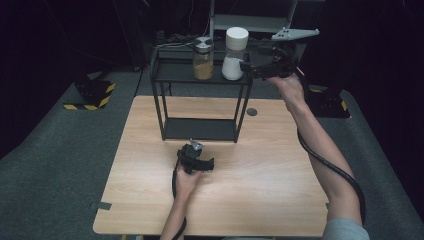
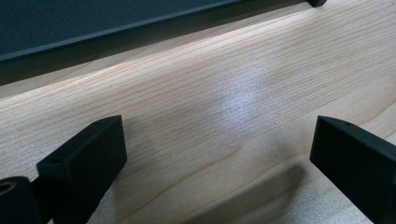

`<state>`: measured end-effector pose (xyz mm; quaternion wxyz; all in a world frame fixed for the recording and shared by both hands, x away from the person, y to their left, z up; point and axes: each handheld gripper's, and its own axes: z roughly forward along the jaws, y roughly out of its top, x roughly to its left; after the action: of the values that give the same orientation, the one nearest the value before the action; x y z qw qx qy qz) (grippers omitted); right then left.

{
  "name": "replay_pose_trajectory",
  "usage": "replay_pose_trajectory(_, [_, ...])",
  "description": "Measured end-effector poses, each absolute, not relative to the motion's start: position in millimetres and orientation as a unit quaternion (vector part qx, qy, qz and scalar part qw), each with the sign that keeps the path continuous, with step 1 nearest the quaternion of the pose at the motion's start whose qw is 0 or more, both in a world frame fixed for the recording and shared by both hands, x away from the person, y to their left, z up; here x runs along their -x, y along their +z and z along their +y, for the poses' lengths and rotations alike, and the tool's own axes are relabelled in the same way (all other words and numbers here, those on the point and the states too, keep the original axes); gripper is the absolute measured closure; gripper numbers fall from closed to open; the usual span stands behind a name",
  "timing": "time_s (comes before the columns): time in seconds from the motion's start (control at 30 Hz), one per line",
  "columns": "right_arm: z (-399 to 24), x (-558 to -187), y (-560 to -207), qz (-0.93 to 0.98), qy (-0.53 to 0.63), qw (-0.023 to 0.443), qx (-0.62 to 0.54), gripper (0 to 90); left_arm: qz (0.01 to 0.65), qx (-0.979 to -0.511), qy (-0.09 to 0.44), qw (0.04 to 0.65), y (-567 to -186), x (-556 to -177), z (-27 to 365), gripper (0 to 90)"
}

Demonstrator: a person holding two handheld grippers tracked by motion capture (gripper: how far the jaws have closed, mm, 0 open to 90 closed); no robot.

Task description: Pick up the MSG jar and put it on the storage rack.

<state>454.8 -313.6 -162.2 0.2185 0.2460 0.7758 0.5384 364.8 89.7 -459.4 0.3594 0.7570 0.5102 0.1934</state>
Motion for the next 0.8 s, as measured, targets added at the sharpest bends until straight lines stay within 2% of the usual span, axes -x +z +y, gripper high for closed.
replay_pose_trajectory(0.8, [-347,-419,-222,0.777,0.544,0.211,-0.236,9.0,0.509,-0.758,0.195,0.357,-459,-365,89,3.8])
